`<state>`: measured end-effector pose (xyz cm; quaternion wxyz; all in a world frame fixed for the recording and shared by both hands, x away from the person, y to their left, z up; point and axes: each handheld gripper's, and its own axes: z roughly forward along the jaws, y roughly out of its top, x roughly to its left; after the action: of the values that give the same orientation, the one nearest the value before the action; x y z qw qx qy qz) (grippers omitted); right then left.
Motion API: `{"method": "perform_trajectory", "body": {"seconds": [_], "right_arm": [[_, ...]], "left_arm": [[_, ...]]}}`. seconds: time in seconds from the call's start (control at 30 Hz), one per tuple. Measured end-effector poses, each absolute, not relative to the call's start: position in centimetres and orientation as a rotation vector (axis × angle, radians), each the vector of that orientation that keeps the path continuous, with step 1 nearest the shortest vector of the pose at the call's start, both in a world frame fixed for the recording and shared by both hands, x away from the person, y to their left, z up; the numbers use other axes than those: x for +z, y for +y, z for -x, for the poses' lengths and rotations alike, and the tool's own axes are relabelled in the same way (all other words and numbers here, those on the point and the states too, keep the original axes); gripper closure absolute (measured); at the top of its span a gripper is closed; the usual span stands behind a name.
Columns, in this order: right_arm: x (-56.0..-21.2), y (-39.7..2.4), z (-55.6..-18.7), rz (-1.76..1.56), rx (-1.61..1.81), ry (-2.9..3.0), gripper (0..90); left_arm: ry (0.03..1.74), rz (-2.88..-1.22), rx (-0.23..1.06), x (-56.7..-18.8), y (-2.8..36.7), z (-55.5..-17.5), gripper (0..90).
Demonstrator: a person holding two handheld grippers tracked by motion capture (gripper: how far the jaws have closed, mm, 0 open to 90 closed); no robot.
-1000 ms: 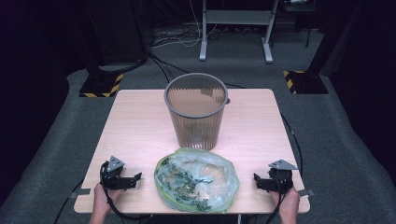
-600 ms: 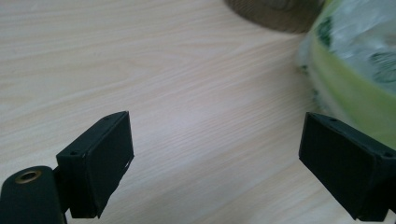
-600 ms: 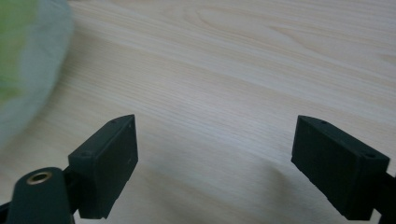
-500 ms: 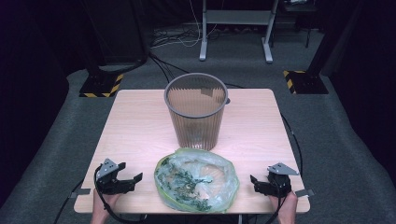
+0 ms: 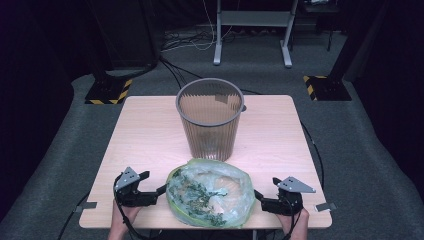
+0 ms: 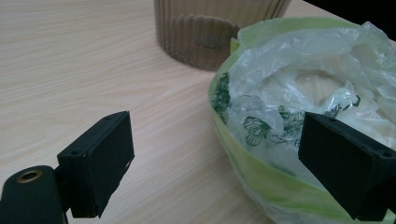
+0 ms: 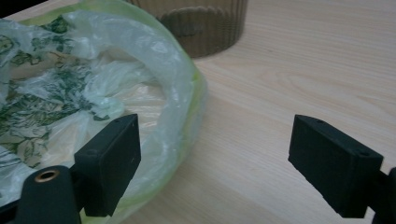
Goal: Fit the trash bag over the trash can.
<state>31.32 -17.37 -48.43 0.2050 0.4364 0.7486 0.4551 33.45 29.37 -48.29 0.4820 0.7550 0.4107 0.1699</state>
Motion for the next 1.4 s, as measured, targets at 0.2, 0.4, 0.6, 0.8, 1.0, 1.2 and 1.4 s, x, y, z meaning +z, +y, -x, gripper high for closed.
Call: {"method": "perform_trajectory", "body": {"seconds": [0.2, 0.4, 0.6, 0.8, 1.0, 1.2, 1.4], "right_arm": [[-49.4, -15.6, -31.6, -1.207, 1.299, 2.161, 16.0], [-50.2, -13.9, -32.2, -1.205, 1.268, 2.207, 16.9], [-50.9, -12.8, -32.6, -1.197, 1.214, 2.224, 20.8], [-51.7, -12.4, -32.9, -1.207, 1.181, 2.237, 21.2], [-52.2, -12.1, -33.1, -1.212, 1.161, 2.247, 20.4], [-52.4, -12.0, -33.4, -1.208, 1.13, 2.263, 22.2], [-52.6, -11.8, -33.3, -1.213, 1.107, 2.248, 32.2]], "left_arm": [[0.988, -1.883, 0.39, -48.7, 27.8, -33.9, 18.4], [0.978, -1.936, 0.376, -49.6, 26.9, -34.4, 25.2], [1.033, -1.957, 0.382, -51.1, 26.5, -34.7, 30.6], [1.033, -1.987, 0.377, -52.0, 26.0, -34.8, 33.0], [1.038, -2.002, 0.374, -52.6, 25.8, -34.9, 33.1], [1.03, -2.016, 0.38, -52.7, 25.6, -34.9, 34.7], [1.001, -2.028, 0.373, -52.7, 25.6, -34.8, 40.7]]}}
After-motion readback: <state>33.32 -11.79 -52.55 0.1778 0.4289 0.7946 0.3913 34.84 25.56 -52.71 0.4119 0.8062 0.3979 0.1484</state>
